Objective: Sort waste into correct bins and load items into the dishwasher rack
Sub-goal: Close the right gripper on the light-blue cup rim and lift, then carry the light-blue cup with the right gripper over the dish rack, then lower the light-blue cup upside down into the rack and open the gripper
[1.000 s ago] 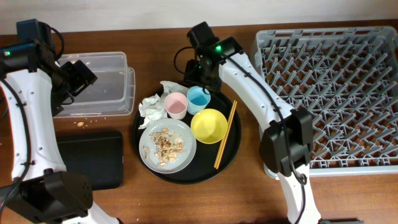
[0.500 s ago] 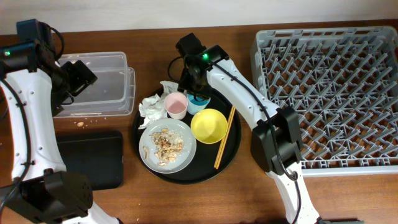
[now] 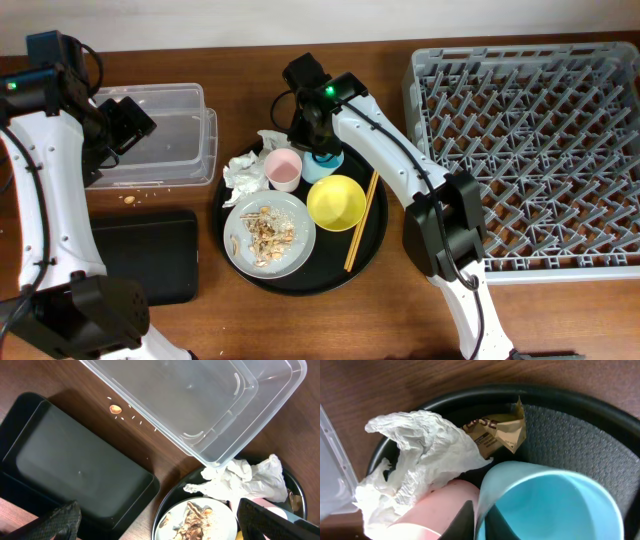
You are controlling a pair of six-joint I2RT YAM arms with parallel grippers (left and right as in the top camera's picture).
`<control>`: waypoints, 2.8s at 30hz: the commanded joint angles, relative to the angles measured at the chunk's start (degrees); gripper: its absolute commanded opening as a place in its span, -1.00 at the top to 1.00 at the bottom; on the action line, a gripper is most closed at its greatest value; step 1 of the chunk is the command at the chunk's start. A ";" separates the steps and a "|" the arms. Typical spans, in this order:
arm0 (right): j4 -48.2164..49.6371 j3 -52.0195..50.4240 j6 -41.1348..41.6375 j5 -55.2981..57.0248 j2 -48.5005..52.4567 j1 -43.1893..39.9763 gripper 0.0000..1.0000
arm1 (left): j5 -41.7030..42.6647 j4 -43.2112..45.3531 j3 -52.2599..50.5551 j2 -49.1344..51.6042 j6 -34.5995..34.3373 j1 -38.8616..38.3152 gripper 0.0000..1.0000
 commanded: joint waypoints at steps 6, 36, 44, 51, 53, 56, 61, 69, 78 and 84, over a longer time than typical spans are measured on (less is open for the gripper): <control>-1.40 1.07 -0.59 0.79 -1.62 -2.32 0.92 | -0.42 -0.07 1.05 -1.66 -0.68 0.31 -0.98; -22.86 -2.47 -44.83 -28.96 -23.26 -69.94 0.92 | -0.42 -0.07 1.03 -1.66 -0.68 0.31 -0.98; -11.23 -24.15 -60.74 -67.30 -23.26 -76.02 0.92 | -0.42 -0.07 1.03 -1.66 -0.68 0.31 -0.98; 7.45 -36.04 -61.18 -82.38 -23.19 -71.89 0.92 | -0.42 -0.07 1.05 -1.66 -0.68 0.31 -0.98; 11.89 -37.79 -60.63 -82.77 -23.02 -70.16 0.92 | -0.42 -0.07 1.03 -1.66 -0.68 0.31 -0.98; 16.06 -38.23 -59.32 -82.68 -20.96 -68.00 0.92 | -0.42 -0.07 1.05 -1.66 -0.68 0.31 -0.99; 23.56 -38.23 -49.64 -81.83 -14.47 -67.30 0.92 | -0.42 -0.07 1.05 -1.66 -0.68 0.31 -0.98; 22.40 -38.25 -47.06 -73.53 -12.20 -69.24 0.92 | -0.42 -0.07 1.03 -1.66 -0.68 0.31 -0.98; 16.96 -38.23 -47.15 -69.09 -12.28 -72.50 0.91 | -0.42 -0.07 1.05 -1.66 -0.68 0.31 -0.98; 15.96 -38.21 -48.61 -68.94 -14.25 -72.57 0.38 | -0.42 -0.07 1.05 -1.66 -0.68 0.31 -0.98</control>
